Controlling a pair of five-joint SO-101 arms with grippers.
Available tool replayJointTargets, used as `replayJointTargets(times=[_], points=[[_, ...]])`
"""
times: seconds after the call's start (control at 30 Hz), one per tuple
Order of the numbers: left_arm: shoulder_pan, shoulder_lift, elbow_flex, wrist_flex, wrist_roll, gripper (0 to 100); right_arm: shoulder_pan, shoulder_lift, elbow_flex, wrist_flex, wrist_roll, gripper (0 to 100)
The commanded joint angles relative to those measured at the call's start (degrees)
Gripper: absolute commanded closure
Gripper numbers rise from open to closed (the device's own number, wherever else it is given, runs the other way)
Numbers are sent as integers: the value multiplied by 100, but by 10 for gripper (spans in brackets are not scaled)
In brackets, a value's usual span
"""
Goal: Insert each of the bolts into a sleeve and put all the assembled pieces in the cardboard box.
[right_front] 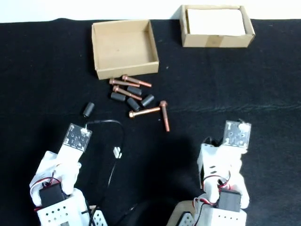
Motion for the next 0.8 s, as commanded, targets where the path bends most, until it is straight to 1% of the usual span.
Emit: replayJointTargets(times=[0.0, 0.07, 0.17, 0.33, 0.43, 0.53, 0.63, 0.7, 0.77], points=[[-66, -22, -84, -62, -26, 990, -48, 198, -488, 180, 18, 992], [-84, 13, -251, -53, 229, 990, -48, 532, -725, 171, 9, 992], [-198, 13, -593, -53, 633, 988, -215, 1411, -1481, 180, 9, 992], [-189, 22, -1569, 185, 738, 987, -567, 3556, -3222, 198, 9, 992], [-180, 31, -2149, 220, 905, 987, -919, 4875, -4365, 207, 9, 992], [-171, 171, -2703, 229, 1160, 987, -1446, 6026, -5376, 171, 35, 989], [-119, 1015, -3336, 229, 1433, 987, -1956, 7134, -6299, 171, 44, 963], [-110, 1921, -3916, 229, 1670, 987, -2193, 7890, -6879, 171, 18, 917], [-119, 2941, -4646, 316, 1969, 987, -2422, 8664, -7477, 189, 9, 896]])
